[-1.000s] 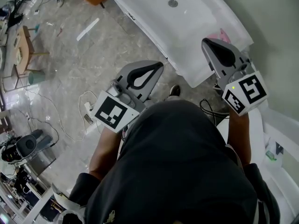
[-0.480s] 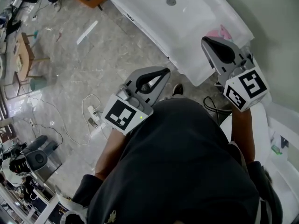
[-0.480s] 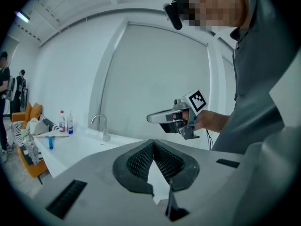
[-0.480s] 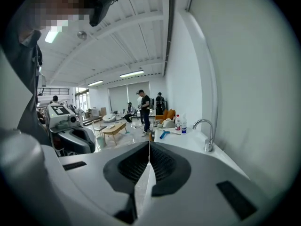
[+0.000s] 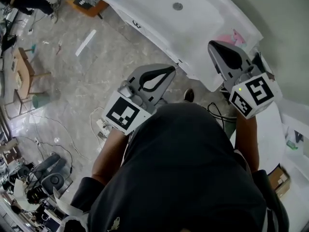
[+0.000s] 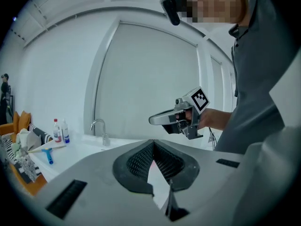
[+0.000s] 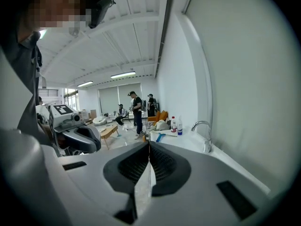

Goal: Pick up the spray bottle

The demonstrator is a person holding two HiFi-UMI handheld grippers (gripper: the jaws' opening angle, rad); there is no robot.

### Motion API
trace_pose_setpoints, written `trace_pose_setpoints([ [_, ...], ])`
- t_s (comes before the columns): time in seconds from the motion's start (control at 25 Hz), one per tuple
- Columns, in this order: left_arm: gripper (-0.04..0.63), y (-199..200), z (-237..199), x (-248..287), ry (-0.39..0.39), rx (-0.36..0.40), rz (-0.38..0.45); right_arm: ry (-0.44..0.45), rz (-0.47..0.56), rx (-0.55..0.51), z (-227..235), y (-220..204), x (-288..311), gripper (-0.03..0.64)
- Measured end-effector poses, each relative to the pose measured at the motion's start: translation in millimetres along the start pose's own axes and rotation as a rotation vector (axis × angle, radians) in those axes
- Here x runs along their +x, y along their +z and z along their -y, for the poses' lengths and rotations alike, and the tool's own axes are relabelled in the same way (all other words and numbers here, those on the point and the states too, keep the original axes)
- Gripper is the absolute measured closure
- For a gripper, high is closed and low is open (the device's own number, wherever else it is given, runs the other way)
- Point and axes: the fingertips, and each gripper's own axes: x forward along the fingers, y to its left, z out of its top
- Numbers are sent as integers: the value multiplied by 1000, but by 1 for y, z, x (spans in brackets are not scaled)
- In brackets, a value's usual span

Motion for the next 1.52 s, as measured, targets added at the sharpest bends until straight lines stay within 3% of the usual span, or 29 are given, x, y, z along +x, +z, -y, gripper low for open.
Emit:
trace_pose_setpoints([
  [0.32,591,-2,-24,-8,-44,-1,-2,-77,-26,46,7,-11,15,607],
  [0.68,591,2,-27,-21,-49,-5,17,-82,-32,29,-4,2,22,607],
  [0.88,591,-14,-39,-15,-22,1,-23,-36,-63,37,-3,-11,29,607],
  [1.08,591,-7,-51,1,56,-48,-10,-13,-96,30,32,-13,36,607],
  [1.32,591,12,-26,49,16,-21,-18,12,-94,20,69,-6,28,607],
  [1.52,591,15,-35,66,63,-38,-23,20,-103,50,92,-18,24,607],
])
